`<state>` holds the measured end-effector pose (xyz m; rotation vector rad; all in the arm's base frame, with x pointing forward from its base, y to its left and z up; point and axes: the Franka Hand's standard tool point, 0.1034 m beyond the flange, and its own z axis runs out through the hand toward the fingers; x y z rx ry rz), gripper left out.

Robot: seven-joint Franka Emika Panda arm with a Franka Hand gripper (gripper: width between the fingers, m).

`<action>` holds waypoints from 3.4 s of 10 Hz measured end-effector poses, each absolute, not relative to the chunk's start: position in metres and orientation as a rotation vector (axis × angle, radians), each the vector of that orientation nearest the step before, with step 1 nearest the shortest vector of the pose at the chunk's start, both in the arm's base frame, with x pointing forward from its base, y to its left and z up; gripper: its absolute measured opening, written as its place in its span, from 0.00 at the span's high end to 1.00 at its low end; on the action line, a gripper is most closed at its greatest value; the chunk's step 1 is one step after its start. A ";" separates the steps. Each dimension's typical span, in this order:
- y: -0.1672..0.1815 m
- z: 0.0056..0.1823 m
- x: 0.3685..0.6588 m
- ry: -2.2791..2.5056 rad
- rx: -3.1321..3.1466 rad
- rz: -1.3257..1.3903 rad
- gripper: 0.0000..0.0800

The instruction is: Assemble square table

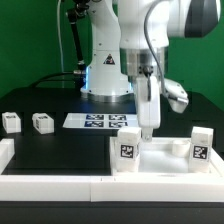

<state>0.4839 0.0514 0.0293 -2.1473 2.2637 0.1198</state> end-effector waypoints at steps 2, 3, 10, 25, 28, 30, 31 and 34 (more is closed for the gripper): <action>0.062 0.017 0.485 2.293 -2.159 0.130 0.19; 0.066 0.015 0.489 2.278 -2.169 0.109 0.19; 0.070 0.006 0.487 2.198 -2.156 -0.038 0.20; 0.036 0.006 0.484 2.050 -2.280 -0.176 0.93; 0.012 0.005 0.479 1.925 -2.397 -0.231 0.93; 0.010 0.005 0.476 1.800 -2.505 -0.231 0.93; 0.007 0.005 0.472 1.673 -2.606 -0.219 0.93; -0.027 0.007 0.473 1.093 -2.933 -0.180 0.93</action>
Offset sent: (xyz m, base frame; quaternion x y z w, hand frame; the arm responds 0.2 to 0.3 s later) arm 0.0079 0.0184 -0.0038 0.1423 -0.0333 0.0050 0.9893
